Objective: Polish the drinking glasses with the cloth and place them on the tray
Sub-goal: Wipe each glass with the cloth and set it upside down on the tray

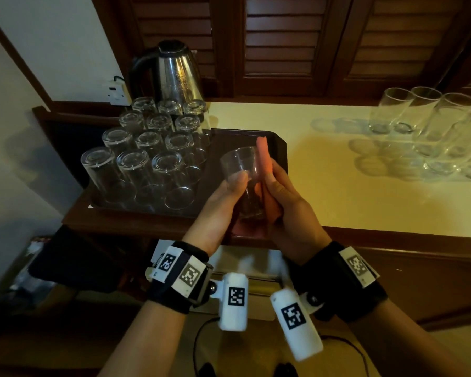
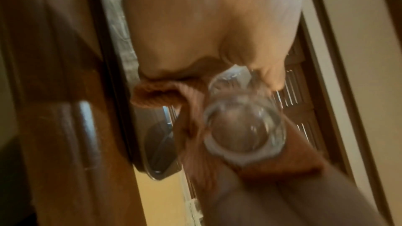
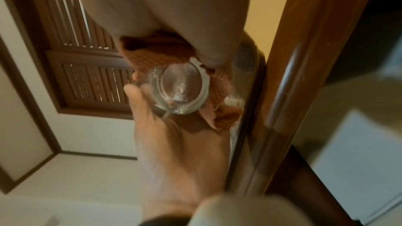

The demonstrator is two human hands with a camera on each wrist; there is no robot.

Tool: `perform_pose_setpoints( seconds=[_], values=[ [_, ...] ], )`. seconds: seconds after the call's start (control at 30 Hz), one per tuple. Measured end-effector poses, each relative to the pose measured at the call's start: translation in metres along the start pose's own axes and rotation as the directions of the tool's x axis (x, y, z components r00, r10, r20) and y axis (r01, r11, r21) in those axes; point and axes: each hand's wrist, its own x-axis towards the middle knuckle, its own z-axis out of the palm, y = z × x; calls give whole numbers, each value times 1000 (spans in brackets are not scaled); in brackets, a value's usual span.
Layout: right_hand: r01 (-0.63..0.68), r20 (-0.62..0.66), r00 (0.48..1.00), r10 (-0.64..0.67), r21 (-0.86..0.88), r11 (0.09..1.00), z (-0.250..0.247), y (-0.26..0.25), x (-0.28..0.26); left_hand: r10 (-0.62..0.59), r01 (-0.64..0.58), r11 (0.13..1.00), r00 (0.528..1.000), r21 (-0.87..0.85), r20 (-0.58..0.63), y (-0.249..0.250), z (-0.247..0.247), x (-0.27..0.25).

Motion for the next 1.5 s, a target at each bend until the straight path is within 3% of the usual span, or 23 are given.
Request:
perform_pose_setpoints(
  seconds=[0.17, 0.4, 0.47, 0.53, 0.67, 0.73, 0.87, 0.97, 1.03, 1.17, 1.23, 1.4, 1.5],
  values=[
    [108, -53, 991, -121, -200, 974, -9, -3, 5, -7, 3, 998, 999, -62, -49, 5, 5, 7],
    [201, -29, 974, -223, -332, 921, -6, -6, 11, 54, -49, 995, 997, 83, -63, 18, 20, 13],
    [190, -40, 977, -208, -269, 944, -5, -8, 12, 73, -66, 994, 995, 92, -66, 20, 21, 18],
    [145, -24, 989, -148, -92, 985, -5, -11, 12, 74, -71, 996, 996, 59, -50, 24, 22, 20],
    [56, 4, 998, -58, 143, 988, -6, -23, 12, 56, -57, 997, 998, -50, -18, 31, 22, 21],
    [96, 9, 995, -97, 102, 990, -9, -26, 13, 70, -73, 995, 997, -69, -42, 34, 22, 23],
    [170, -35, 983, -179, -180, 969, -10, -24, 13, 58, -59, 998, 993, -8, -108, 36, 26, 20],
    [171, 2, 985, -175, -229, 958, -10, -18, 12, 95, -93, 995, 991, 23, -98, 36, 29, 15],
    [173, 9, 985, -174, -183, 968, -10, -19, 11, 118, -117, 993, 988, 16, -105, 35, 29, 14],
    [92, 35, 995, -95, 90, 992, -8, -26, 8, 111, -114, 993, 991, -37, -74, 33, 27, 13],
    [93, 36, 995, -98, 121, 988, -8, -30, 6, 89, -93, 993, 994, -67, -61, 35, 27, 12],
    [188, -31, 980, -198, -204, 961, -12, -29, 6, 50, -50, 999, 998, -3, -50, 35, 30, 13],
    [197, 2, 979, -203, -251, 948, -12, -24, 3, 94, -92, 995, 994, 23, -50, 36, 35, 12]
  ],
)
